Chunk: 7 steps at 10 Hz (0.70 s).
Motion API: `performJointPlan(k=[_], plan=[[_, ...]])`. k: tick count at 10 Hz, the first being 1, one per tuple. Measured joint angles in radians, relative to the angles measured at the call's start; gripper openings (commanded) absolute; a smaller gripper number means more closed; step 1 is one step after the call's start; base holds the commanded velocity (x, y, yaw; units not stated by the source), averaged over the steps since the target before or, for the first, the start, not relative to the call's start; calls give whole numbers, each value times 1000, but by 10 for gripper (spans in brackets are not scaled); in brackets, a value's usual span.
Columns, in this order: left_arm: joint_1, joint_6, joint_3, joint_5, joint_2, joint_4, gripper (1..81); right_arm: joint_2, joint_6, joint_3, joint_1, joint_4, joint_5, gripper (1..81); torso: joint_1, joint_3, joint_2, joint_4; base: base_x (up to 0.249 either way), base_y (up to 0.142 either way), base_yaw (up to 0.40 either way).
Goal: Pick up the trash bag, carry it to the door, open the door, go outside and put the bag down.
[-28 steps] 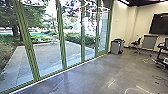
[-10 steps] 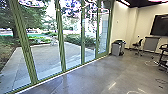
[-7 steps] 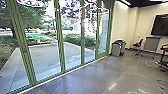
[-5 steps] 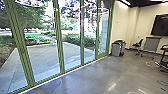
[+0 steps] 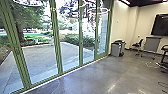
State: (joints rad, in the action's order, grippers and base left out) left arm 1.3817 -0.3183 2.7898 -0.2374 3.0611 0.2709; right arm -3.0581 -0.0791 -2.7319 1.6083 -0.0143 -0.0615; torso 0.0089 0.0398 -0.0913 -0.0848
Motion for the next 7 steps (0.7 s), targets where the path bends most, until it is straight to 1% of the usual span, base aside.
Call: performJointPlan(k=[4,5,6,7], plan=[[0,0,0,0,0,0,10,0,0,0,0,0,0,811,0,0,0,0,155,-77,0],[0,0,0,0,0,0,10,0,0,0,-1,0,0,811,0,0,0,0,149,0,0],[0,0,0,0,0,0,10,0,0,0,-1,0,0,811,0,0,0,0,149,-60,0],[0,0,0,0,0,0,10,0,0,0,-1,0,0,811,0,0,0,0,149,0,0]])
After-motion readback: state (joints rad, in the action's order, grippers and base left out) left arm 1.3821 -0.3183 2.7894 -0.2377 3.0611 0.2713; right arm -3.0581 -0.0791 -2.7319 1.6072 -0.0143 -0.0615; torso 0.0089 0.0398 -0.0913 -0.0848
